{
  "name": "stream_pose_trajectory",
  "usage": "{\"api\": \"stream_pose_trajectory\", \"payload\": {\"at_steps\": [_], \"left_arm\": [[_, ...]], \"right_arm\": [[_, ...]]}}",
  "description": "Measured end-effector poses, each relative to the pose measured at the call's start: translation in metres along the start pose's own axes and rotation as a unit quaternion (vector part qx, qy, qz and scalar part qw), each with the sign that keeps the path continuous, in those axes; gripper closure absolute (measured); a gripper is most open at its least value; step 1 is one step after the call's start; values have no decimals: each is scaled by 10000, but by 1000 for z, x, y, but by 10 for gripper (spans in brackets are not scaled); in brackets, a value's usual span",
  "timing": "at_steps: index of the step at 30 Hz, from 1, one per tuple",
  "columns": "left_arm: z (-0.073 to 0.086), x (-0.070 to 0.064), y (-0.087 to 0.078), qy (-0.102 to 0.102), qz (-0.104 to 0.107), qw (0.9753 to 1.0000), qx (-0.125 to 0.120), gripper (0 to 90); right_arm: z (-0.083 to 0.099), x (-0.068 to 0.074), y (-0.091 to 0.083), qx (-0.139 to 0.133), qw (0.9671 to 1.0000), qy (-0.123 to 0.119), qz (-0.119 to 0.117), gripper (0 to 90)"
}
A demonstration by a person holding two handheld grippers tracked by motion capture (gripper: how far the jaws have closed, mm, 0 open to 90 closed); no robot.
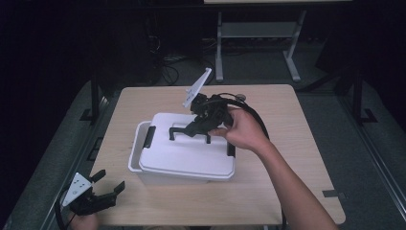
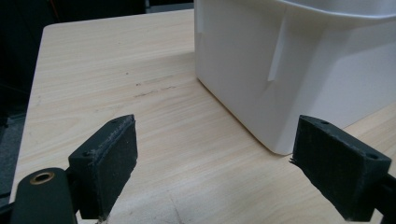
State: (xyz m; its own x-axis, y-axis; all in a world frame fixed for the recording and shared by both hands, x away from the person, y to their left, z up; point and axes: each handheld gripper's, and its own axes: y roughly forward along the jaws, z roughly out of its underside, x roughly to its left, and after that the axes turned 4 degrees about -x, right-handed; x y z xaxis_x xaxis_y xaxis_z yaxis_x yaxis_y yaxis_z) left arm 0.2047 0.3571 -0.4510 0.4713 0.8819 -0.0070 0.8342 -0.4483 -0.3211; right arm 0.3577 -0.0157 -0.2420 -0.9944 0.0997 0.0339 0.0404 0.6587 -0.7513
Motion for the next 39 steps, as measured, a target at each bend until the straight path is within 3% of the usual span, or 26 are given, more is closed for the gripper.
{"api": "stream_pose_trajectory", "payload": {"at_steps": [12, 39], "left_arm": [[1, 2, -3, -37, -19, 10000, -13, 130], [0, 0, 0, 2, 54, 10000, 2, 130]], "right_arm": [[-23, -4, 17, 62, 9998, -160, -142, 844], [-25, -22, 40, 138, 9996, -160, -202, 844]]}}
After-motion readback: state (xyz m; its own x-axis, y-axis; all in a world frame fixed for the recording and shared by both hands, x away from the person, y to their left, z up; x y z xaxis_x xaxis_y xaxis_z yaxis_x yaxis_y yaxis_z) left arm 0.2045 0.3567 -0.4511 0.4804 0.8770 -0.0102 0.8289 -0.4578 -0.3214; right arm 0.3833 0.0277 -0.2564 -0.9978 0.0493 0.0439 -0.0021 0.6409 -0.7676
